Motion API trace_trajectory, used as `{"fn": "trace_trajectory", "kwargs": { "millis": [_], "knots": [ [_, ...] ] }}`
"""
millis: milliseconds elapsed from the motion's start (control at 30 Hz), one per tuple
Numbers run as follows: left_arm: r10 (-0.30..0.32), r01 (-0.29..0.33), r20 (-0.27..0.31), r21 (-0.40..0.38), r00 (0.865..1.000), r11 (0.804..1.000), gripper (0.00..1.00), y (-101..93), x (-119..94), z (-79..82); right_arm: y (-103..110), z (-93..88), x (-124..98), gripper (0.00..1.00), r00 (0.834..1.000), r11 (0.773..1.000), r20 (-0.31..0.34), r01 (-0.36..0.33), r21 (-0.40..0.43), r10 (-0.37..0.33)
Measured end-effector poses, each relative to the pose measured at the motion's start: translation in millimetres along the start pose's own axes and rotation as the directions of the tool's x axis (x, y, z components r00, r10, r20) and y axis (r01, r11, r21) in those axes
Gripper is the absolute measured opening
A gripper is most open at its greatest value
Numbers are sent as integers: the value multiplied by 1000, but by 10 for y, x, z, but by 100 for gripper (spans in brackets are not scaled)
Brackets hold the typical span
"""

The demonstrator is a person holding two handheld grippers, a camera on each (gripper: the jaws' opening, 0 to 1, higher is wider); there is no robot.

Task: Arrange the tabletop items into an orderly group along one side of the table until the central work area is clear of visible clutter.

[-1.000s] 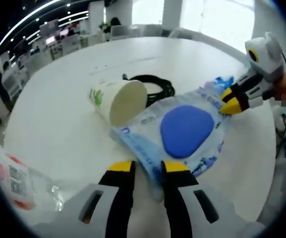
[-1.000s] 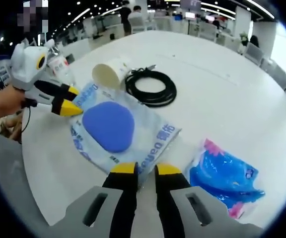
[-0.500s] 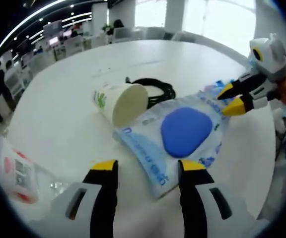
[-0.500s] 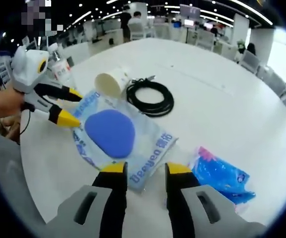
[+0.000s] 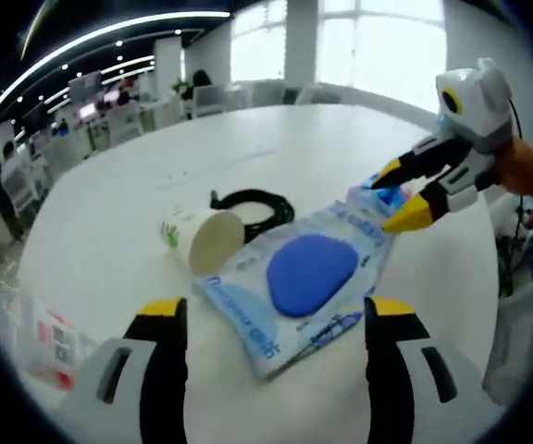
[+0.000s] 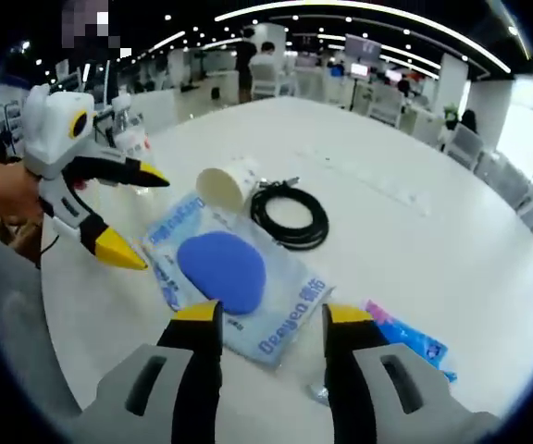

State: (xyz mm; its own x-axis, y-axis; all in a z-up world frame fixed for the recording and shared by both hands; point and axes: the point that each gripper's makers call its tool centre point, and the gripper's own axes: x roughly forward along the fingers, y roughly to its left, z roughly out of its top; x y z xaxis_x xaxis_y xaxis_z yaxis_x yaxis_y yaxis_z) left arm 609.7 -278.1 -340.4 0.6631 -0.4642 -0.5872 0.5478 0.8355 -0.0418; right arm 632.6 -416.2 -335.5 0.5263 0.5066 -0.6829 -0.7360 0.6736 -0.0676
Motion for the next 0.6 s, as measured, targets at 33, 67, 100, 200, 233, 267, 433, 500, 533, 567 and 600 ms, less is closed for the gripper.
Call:
{"fn": "trace_trajectory", "kwargs": {
  "millis": [33, 67, 100, 200, 233, 267, 433, 500, 533, 567, 600],
  "knots": [
    [-9, 9, 7, -3, 1000, 1000, 82, -19, -12, 13, 11, 10, -19, 47, 1000, 1000, 7, -3, -1, 3],
    [-25, 25, 17, -7, 1000, 1000, 87, -51, -22, 26, 23, 18, -28, 51, 1000, 1000, 13, -9, -3, 9],
    [-28, 28, 17, -7, 999, 1000, 88, -59, -29, 25, 34, 21, -44, 54, 1000, 1000, 17, -14, 0, 14],
    [-51, 51, 37, 2, 998, 999, 92, -117, -104, 55, 99, 40, -71, 69, 998, 999, 38, -43, 4, 42],
    [-55, 55, 42, 4, 998, 998, 93, -130, -124, 64, 116, 46, -80, 73, 998, 999, 42, -48, 2, 48],
    [-62, 62, 51, 5, 997, 998, 95, -145, -145, 77, 147, 82, -93, 79, 996, 998, 66, -56, -8, 57],
    [-103, 103, 84, 7, 991, 995, 99, -225, -278, 123, 286, 242, -178, 98, 982, 995, 163, -96, -22, 98],
    [-110, 109, 90, 9, 990, 994, 99, -240, -323, 126, 347, 264, -223, 99, 977, 993, 177, -117, -24, 119],
    [-115, 114, 93, 10, 989, 993, 99, -249, -347, 128, 365, 274, -241, 100, 976, 993, 183, -115, -33, 120],
    [-124, 123, 109, 9, 986, 992, 99, -265, -386, 143, 391, 299, -267, 100, 972, 992, 200, -115, -51, 122],
    [-124, 124, 108, 6, 986, 992, 99, -264, -423, 132, 405, 292, -282, 100, 973, 992, 197, -114, -52, 122]
  ]
}}
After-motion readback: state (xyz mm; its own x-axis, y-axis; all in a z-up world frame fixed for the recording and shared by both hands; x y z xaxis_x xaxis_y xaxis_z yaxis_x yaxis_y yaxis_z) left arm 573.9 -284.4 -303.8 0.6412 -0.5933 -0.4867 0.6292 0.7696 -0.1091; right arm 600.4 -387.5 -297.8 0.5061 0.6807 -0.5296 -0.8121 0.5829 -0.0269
